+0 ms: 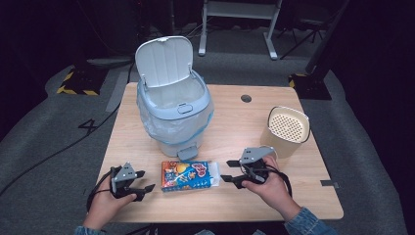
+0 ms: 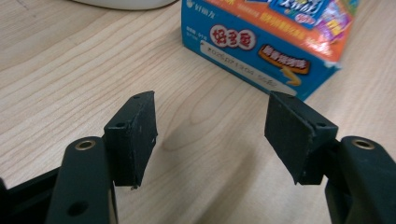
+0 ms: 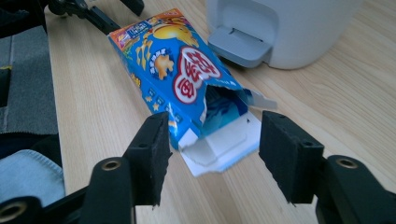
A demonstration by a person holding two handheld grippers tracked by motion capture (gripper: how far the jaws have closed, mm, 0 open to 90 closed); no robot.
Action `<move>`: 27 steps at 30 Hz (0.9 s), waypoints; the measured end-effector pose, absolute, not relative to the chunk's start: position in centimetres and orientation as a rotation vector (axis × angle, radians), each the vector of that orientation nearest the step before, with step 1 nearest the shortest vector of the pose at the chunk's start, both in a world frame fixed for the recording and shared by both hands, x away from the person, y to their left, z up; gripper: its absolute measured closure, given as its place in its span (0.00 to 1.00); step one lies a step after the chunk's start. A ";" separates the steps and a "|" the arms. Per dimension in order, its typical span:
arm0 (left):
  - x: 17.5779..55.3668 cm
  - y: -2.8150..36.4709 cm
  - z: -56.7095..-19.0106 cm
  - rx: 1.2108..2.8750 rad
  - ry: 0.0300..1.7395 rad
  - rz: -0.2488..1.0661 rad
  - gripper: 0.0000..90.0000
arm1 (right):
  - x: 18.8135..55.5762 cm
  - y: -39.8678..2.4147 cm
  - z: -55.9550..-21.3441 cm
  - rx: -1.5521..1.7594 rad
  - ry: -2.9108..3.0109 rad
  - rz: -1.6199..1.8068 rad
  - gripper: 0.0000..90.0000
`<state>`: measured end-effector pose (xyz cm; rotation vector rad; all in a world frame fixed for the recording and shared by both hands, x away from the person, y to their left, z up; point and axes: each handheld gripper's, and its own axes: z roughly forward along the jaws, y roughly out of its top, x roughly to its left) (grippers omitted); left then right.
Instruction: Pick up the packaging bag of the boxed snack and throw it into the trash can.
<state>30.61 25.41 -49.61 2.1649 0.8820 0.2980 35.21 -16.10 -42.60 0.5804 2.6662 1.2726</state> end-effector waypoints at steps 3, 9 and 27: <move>31.1 25.0 -50.3 2.219 0.865 0.340 0.39 | 35.9 -14.7 -43.0 0.545 2.685 1.264 0.51; 31.2 25.0 -50.4 2.211 0.863 0.333 0.37 | 37.2 -12.5 -43.8 0.512 2.719 1.274 0.54; 31.2 24.9 -50.4 2.212 0.867 0.332 0.35 | 38.5 -9.1 -45.8 0.419 2.771 1.281 0.51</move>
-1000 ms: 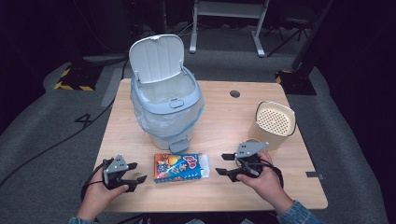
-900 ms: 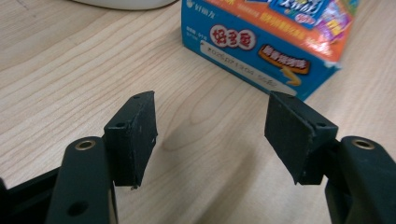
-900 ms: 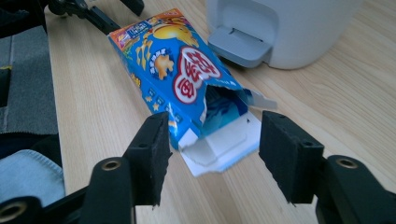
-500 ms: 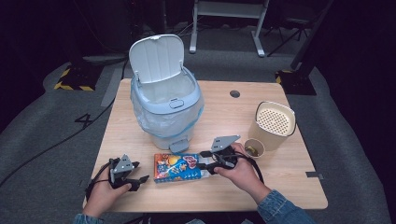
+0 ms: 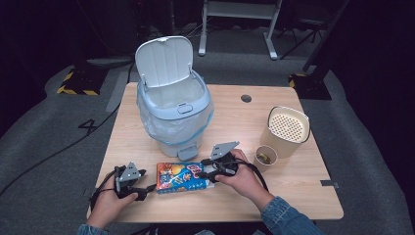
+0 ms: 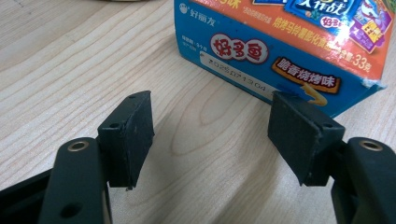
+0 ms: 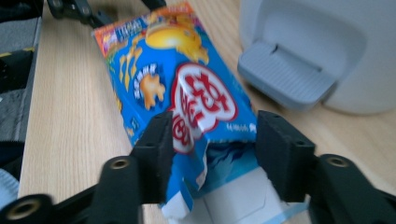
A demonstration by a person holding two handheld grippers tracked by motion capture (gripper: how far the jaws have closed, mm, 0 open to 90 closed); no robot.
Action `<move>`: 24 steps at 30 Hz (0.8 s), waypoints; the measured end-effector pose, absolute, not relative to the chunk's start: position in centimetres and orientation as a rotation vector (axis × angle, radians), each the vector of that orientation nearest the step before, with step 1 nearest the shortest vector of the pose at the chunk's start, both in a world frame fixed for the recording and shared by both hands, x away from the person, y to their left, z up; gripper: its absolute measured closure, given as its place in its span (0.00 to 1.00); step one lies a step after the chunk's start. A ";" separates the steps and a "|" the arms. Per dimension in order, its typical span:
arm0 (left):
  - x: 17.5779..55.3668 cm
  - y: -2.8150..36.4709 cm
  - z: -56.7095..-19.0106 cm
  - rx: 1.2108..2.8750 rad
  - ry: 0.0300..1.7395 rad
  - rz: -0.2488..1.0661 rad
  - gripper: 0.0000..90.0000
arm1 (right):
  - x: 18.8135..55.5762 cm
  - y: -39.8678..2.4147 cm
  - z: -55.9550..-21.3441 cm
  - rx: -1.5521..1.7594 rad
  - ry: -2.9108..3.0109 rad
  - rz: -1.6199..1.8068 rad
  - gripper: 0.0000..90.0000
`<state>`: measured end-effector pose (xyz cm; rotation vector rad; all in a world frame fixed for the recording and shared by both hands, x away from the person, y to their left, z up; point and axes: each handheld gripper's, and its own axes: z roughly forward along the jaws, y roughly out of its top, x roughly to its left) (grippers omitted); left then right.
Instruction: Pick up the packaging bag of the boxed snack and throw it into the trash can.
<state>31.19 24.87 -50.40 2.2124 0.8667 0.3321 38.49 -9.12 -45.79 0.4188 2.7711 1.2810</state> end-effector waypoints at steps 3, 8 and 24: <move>31.2 24.9 -50.4 2.213 0.867 0.332 0.35 | 38.4 -8.8 -45.4 0.388 2.766 1.298 0.56; 31.2 24.9 -50.4 2.213 0.867 0.332 0.35 | 38.6 -8.4 -45.7 0.349 2.811 1.287 0.77; 31.2 24.9 -50.4 2.213 0.868 0.331 0.35 | 36.5 -9.7 -42.7 0.279 2.821 1.290 0.99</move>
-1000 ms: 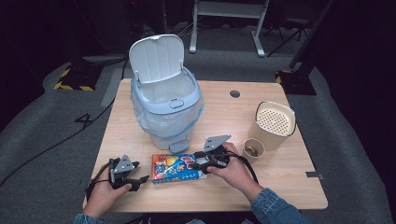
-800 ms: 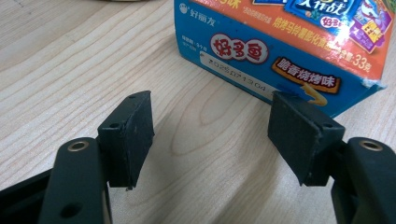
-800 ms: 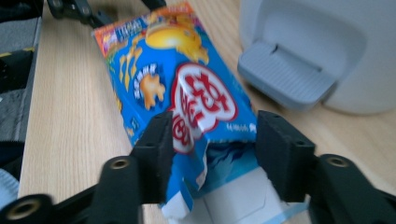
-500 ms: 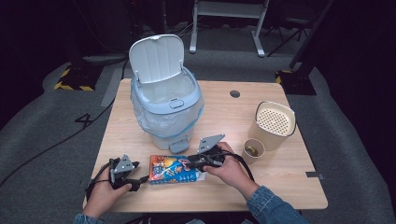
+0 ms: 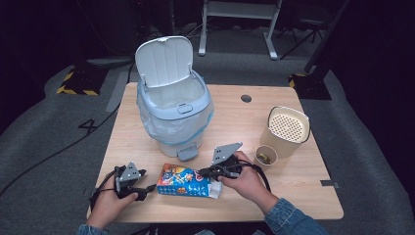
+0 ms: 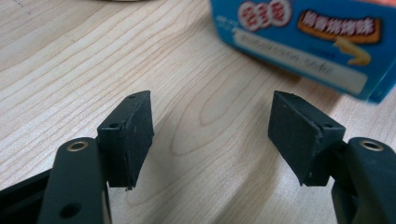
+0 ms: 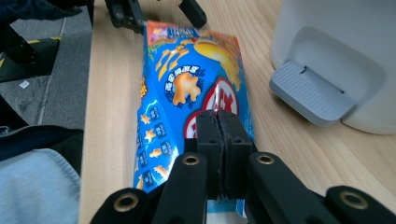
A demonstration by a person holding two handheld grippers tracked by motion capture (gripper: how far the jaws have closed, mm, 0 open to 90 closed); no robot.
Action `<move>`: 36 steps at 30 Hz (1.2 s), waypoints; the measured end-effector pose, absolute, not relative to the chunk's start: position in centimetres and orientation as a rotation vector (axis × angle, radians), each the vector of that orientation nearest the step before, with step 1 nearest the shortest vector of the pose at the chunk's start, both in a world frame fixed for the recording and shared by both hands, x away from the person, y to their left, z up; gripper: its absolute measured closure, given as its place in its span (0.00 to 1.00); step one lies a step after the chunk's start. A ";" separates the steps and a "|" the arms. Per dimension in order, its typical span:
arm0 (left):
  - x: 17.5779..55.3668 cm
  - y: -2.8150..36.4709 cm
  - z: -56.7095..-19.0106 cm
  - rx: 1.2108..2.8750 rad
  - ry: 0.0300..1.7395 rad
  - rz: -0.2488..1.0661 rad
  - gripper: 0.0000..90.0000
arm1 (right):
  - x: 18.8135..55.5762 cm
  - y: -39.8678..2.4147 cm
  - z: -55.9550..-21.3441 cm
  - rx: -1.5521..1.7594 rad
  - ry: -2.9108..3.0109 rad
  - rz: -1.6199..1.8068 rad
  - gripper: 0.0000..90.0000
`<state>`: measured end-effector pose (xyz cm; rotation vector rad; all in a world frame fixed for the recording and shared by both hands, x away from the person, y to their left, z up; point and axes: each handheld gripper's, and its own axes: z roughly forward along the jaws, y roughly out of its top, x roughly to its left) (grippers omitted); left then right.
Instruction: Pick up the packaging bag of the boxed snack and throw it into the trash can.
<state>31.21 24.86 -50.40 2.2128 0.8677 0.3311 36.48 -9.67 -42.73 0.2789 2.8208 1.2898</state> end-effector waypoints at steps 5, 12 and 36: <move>31.3 24.8 -50.4 2.210 0.873 0.328 0.33 | 35.7 -10.8 -40.6 0.320 2.800 1.295 0.99; 31.3 24.8 -50.4 2.213 0.872 0.333 0.33 | 35.2 -11.9 -37.9 0.365 2.762 1.331 0.99; 31.5 24.6 -50.4 2.209 0.880 0.334 0.33 | 33.9 -15.8 -28.2 0.428 2.596 1.426 1.00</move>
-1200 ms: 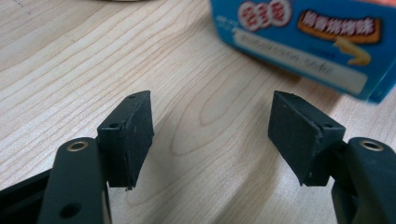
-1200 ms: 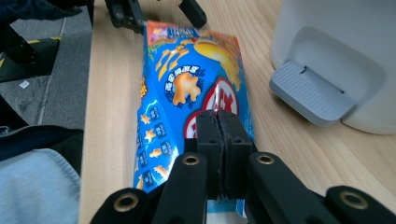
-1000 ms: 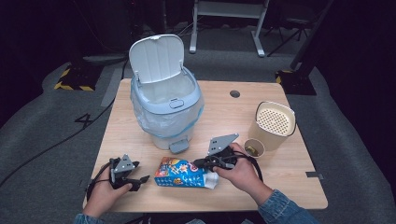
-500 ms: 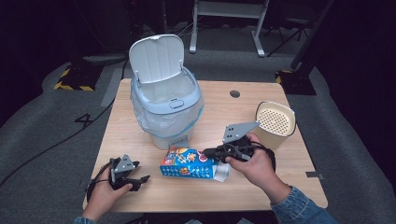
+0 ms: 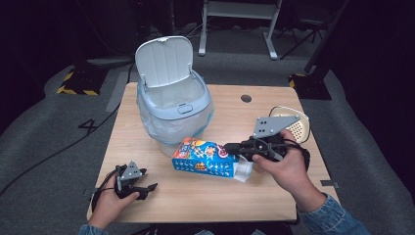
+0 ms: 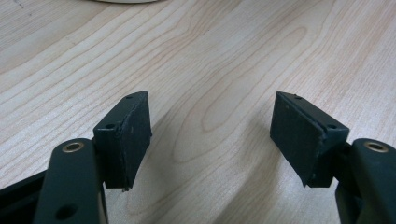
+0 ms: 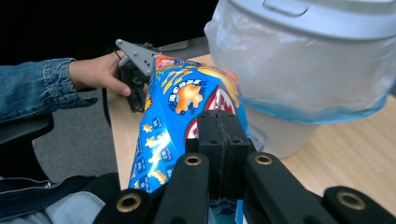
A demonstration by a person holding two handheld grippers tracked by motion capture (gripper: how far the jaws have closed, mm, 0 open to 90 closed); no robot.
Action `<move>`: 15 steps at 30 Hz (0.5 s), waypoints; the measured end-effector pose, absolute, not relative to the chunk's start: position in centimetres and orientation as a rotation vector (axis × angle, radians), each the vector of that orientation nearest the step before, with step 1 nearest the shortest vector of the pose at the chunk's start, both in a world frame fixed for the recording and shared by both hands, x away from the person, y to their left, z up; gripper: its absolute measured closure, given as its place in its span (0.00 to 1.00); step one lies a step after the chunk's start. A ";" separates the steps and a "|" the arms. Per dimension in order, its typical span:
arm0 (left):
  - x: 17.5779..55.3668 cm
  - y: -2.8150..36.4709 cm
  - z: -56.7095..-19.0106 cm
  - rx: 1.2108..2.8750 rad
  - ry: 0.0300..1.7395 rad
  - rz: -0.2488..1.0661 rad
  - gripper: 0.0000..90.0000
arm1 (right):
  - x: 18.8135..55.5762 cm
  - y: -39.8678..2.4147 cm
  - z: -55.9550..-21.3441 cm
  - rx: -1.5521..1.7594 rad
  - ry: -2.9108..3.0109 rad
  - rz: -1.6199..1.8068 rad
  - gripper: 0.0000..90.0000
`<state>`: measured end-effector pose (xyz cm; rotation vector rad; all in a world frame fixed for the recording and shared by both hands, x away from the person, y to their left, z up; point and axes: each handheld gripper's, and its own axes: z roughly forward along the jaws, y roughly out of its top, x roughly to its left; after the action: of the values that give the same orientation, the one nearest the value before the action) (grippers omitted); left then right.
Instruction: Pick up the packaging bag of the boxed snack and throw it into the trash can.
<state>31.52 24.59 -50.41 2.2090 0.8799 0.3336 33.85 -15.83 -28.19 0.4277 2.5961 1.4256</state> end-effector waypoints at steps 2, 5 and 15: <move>31.5 24.6 -50.4 2.211 0.879 0.332 0.32 | 33.7 -16.3 -27.3 0.426 2.583 1.440 1.00; 31.5 24.6 -50.4 2.211 0.879 0.332 0.32 | 33.7 -16.7 -26.7 0.427 2.574 1.452 1.00; 31.5 24.5 -50.4 2.217 0.872 0.337 0.32 | 34.1 -18.0 -22.5 0.429 2.508 1.502 1.00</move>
<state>31.53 24.55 -50.41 2.2167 0.8716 0.3372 34.08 -17.96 -22.50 0.4293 2.5081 1.5017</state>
